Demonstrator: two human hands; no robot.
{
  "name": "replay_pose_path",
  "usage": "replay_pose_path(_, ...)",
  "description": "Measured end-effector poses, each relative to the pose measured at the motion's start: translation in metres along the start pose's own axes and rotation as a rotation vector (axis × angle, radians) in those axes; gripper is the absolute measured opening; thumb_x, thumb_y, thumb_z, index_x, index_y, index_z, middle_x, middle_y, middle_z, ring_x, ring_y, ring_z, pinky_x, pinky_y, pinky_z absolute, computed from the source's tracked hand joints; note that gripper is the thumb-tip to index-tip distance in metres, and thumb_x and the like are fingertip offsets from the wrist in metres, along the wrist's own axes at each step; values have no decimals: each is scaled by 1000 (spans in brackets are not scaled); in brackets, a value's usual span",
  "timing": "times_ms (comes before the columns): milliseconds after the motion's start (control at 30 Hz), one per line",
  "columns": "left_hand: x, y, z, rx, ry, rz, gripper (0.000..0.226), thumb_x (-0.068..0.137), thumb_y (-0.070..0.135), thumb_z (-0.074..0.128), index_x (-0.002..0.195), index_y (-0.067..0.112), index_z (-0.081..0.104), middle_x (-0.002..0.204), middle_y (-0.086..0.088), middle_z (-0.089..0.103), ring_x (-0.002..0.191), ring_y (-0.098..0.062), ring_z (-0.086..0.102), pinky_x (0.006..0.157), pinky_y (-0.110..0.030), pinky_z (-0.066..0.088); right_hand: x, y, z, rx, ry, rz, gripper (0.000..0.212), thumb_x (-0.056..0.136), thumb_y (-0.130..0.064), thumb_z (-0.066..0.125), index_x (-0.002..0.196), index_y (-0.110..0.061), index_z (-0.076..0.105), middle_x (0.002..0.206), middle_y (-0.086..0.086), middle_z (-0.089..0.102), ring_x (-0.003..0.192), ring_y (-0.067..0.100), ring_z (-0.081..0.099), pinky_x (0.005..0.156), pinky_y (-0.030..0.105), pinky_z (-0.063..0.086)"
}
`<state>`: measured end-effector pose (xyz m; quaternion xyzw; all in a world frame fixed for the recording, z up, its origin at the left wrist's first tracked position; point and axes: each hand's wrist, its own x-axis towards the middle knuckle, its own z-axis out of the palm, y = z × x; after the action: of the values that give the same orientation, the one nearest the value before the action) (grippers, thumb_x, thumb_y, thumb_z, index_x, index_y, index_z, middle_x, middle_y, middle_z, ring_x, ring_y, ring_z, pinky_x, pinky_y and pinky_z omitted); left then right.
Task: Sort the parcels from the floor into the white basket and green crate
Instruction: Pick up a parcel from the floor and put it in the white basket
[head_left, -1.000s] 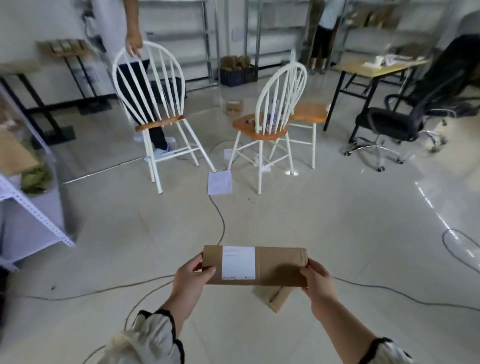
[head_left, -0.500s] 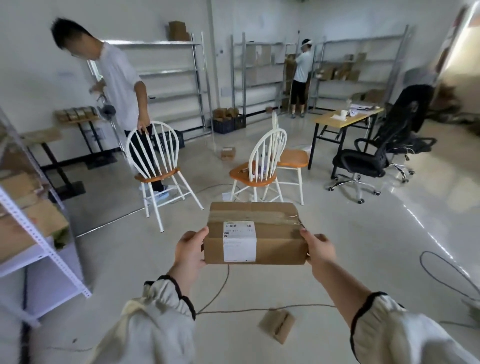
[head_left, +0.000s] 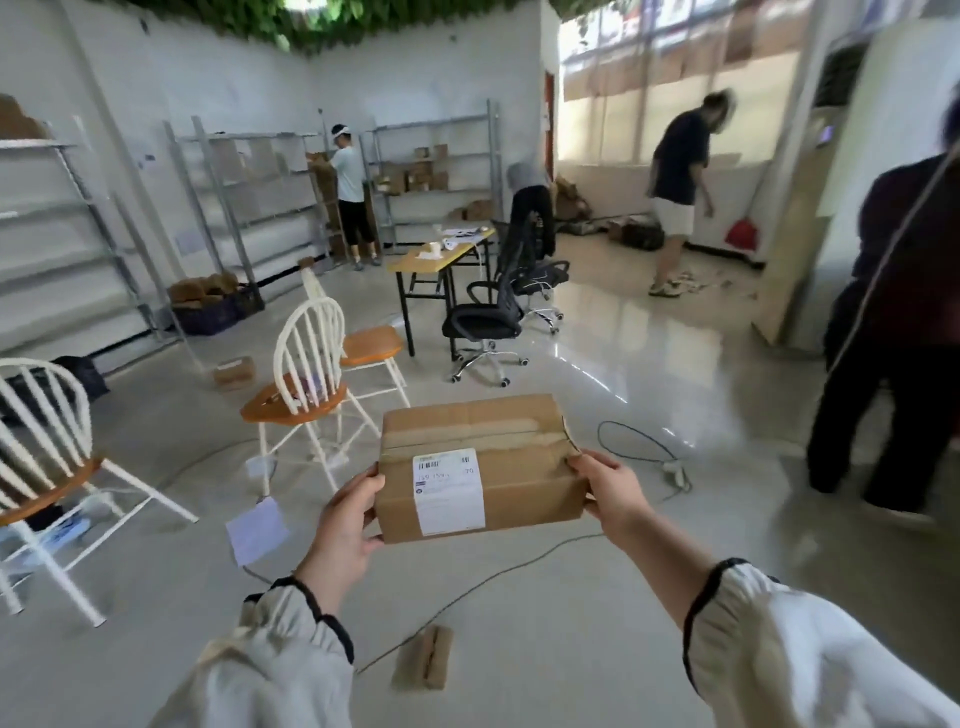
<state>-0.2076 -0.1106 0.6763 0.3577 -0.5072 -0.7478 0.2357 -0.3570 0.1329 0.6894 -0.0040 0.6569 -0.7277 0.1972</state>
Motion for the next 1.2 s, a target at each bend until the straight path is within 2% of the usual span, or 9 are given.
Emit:
replay_pose_path(100, -13, -16, 82, 49, -166, -23, 18, 90, 19, 57, 101, 29, 67, 84, 2, 64, 78, -17, 56, 65, -35, 48, -16, -17, -90, 27, 136, -51, 9, 86, -14, 62, 92, -19, 65, 81, 2, 62, 79, 22, 52, 73, 33, 38)
replay_pose_path(233, -62, -53, 195, 105, -387, -43, 20, 89, 21, 56, 97, 34, 69, 81, 6, 65, 74, -16, 56, 59, -31, 48, -54, -37, -220, 27, 305, -105, 12, 86, -15, 61, 94, -20, 68, 79, -1, 62, 70, 17, 54, 66, 29, 40)
replay_pose_path(400, -159, -109, 326, 158, -607, -100, 15, 89, 19, 56, 88, 29, 67, 79, 3, 66, 76, -18, 58, 61, -32, 49, -130, -50, -374, 37, 572, -161, 14, 85, -13, 61, 90, -24, 68, 66, -7, 62, 40, 1, 50, 36, 16, 38)
replay_pose_path(467, -202, -133, 368, 174, -698, -124, 13, 89, 18, 56, 90, 27, 65, 79, 2, 64, 77, -18, 58, 60, -31, 49, -165, -50, -427, 49, 656, -163, 12, 86, -14, 62, 91, -23, 69, 70, -4, 64, 48, 6, 55, 40, 21, 42)
replay_pose_path(600, -284, -179, 434, 221, -873, -184, 18, 89, 16, 54, 99, 27, 64, 76, 3, 64, 75, -17, 57, 70, -37, 49, -234, -41, -516, 97, 825, -135, 11, 88, -19, 63, 98, -21, 67, 87, 2, 63, 77, 16, 57, 68, 32, 49)
replay_pose_path(800, -380, -239, 527, 318, -1150, -306, 32, 88, 20, 49, 117, 26, 61, 92, -3, 63, 79, -19, 55, 64, -34, 49, -327, -24, -610, 215, 1046, -151, 15, 90, -15, 59, 105, -16, 62, 90, 2, 58, 82, 15, 52, 66, 29, 44)
replay_pose_path(933, -433, -278, 583, 394, -1335, -360, 35, 89, 24, 48, 121, 25, 61, 111, -9, 66, 93, -24, 60, 65, -38, 52, -376, -7, -655, 265, 1217, -153, 13, 90, -13, 57, 101, -15, 63, 86, 3, 56, 82, 18, 48, 66, 30, 37)
replay_pose_path(1133, -519, -329, 653, 503, -1554, -485, 31, 88, 27, 52, 117, 29, 61, 117, -10, 63, 108, -30, 57, 77, -47, 53, -432, 16, -713, 338, 1492, -156, 22, 91, -20, 57, 112, -17, 60, 100, 6, 60, 86, 21, 55, 63, 31, 46)
replay_pose_path(1200, -546, -344, 673, 545, -1616, -516, 28, 88, 26, 53, 115, 29, 62, 116, -10, 62, 108, -30, 57, 80, -49, 52, -447, 24, -728, 339, 1584, -143, 26, 90, -23, 58, 116, -19, 59, 107, 8, 60, 95, 25, 57, 72, 35, 50)
